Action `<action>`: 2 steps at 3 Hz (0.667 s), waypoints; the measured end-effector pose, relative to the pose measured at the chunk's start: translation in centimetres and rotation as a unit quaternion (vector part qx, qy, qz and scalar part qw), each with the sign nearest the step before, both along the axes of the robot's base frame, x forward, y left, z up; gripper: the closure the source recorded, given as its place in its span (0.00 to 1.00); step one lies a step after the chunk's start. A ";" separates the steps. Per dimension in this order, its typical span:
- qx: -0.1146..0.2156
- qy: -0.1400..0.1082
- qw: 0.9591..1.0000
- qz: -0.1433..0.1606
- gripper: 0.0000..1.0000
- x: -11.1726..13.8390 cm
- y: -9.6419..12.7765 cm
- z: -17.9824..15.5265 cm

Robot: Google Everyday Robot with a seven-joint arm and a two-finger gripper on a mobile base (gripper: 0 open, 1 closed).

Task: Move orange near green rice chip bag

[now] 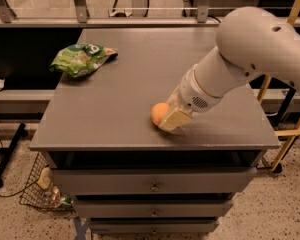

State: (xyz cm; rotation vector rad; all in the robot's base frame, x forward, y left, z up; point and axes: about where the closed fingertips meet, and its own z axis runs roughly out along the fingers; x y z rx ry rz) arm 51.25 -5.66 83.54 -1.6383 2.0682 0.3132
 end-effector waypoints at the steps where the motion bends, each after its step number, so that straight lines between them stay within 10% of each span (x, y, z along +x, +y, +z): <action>1: 0.036 -0.014 0.999 0.013 0.87 0.3 0.7 1.7; 2: 0.101 -0.060 0.992 0.054 1.00 0.3 2.4 7.1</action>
Offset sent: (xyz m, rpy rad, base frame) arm 0.0054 0.0317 0.1373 0.3551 -0.2302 0.1931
